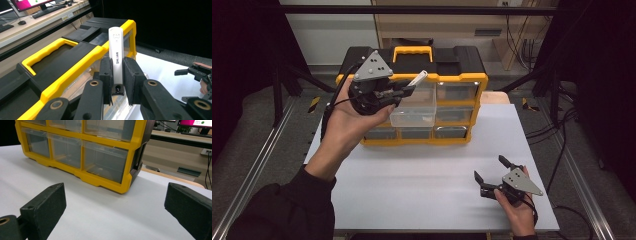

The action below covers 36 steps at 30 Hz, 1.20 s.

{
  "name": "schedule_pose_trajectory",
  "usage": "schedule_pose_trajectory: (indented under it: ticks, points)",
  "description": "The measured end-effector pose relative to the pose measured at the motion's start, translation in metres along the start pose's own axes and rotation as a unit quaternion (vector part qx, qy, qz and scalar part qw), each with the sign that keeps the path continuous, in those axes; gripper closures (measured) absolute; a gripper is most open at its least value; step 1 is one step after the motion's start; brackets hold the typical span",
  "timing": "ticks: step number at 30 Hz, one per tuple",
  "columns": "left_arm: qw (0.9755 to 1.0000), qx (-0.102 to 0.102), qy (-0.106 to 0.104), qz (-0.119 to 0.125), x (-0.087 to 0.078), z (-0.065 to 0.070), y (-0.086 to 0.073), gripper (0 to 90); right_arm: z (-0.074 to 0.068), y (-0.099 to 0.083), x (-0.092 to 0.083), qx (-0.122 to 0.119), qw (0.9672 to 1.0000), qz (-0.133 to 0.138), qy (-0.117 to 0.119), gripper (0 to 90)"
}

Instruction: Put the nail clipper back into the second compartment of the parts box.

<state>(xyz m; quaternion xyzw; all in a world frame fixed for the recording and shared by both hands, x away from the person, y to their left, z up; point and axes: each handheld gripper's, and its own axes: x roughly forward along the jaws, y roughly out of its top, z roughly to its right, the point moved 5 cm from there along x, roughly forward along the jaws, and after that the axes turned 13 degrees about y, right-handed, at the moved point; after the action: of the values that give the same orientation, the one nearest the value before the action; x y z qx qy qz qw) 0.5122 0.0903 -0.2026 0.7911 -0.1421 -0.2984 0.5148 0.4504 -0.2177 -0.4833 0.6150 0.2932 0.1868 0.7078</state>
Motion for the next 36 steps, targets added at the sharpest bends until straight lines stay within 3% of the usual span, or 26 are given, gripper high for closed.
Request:
schedule_pose_trajectory:
  ticks: [5, 18, 36]
  points:
    - [0.9998, -0.003, 0.017, 0.008, 0.0, -0.003, 0.001, 77.4, 0.0, 0.0, 0.0, 0.001, 1.0, 0.0, -0.001, 3.6]
    - [0.9998, -0.013, 0.013, 0.01, 0.004, -0.003, -0.002, 77.3, 0.0, 0.0, 0.0, 0.001, 1.0, 0.0, -0.001, 3.5]
    - [0.9996, -0.026, 0.003, -0.007, 0.012, -0.003, -0.015, 77.3, 0.0, 0.0, 0.0, -0.001, 1.0, -0.004, 0.001, 3.8]
